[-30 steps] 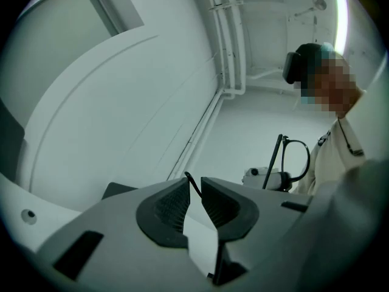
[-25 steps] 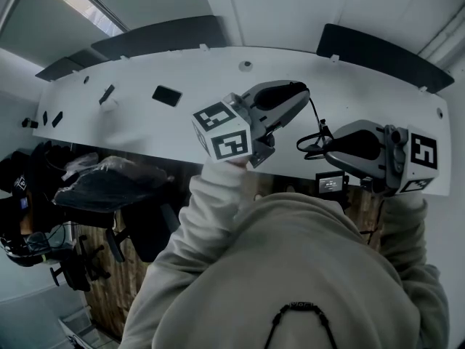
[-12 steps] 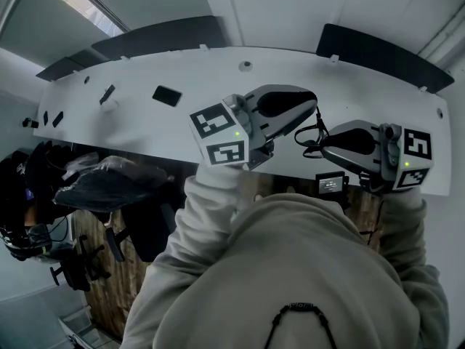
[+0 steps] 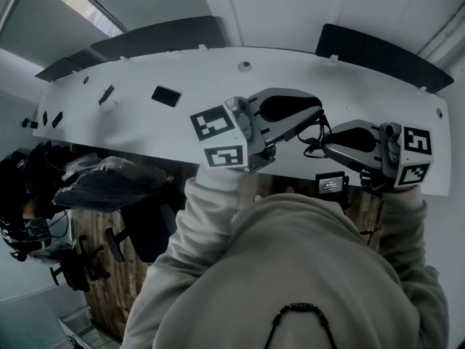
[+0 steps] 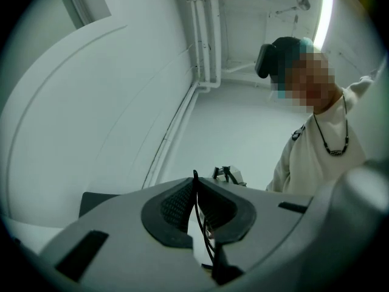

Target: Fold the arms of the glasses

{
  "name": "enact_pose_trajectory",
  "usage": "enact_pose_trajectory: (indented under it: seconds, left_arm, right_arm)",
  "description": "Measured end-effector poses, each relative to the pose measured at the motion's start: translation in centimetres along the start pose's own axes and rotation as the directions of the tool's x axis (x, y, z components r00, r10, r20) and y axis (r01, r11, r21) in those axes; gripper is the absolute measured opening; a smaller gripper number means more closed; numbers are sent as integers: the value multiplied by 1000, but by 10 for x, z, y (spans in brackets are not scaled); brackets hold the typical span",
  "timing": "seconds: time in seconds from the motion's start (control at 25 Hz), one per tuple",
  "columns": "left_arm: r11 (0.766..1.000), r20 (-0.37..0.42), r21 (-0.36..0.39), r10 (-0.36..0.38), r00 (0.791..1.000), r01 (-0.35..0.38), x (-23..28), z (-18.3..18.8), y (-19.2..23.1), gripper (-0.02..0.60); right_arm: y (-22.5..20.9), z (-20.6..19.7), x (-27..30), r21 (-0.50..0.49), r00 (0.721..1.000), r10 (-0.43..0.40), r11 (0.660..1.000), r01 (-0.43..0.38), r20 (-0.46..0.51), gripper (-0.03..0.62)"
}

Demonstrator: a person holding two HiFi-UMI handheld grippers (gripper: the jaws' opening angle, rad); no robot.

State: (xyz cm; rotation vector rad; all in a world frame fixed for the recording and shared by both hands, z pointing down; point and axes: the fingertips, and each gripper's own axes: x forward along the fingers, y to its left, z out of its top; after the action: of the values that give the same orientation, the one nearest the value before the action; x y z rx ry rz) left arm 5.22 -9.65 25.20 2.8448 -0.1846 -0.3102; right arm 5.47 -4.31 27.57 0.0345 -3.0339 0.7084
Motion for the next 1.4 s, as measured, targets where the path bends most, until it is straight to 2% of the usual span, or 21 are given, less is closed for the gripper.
enact_pose_trajectory:
  seconds: [0.36,0.56,0.68,0.76,0.84,0.92,1.04,1.16,1.4]
  left_arm:
    - [995,27,-80,-63,998,65,-5,1,5,20]
    - [995,45,-61,-71,996,73,-7,2,-1,20]
    - [993,64,-86,-73,995,78,-7,6,3,21]
    - [995,64,-85,-49,997,54,-6,5,7,21]
    - [999,60,-49,12,998,-9,-7,5,15,26]
    - [998,66,-24,65,996,-64,-12,3,24,71]
    - [994,97,-41,103,990,-99,-20,4,30,103]
    - [991,122,-46,134,983,-129,-25,8,34,211]
    - [978,124,-38,211,970,-207,-35,2,48,200]
  right_arm:
    - [-8,3,3,20,1000,10,1000,-10,-4,38]
    - [-5,2,4,32,1000,23,999,-23,4,38]
    - [-7,8,4,26,999,33,999,-33,8,38]
    - [-9,8,3,29,1000,29,999,-29,6,38]
    - [-17,8,2,40,1000,6,999,-6,2,38]
    - [-25,6,0,46,1000,-23,999,24,-13,38]
    - [-32,-2,-2,37,997,-58,997,60,-54,38]
    - [-39,-12,-5,13,988,-102,994,105,-115,38]
    - [-67,-30,-7,-27,961,-182,983,181,-208,38]
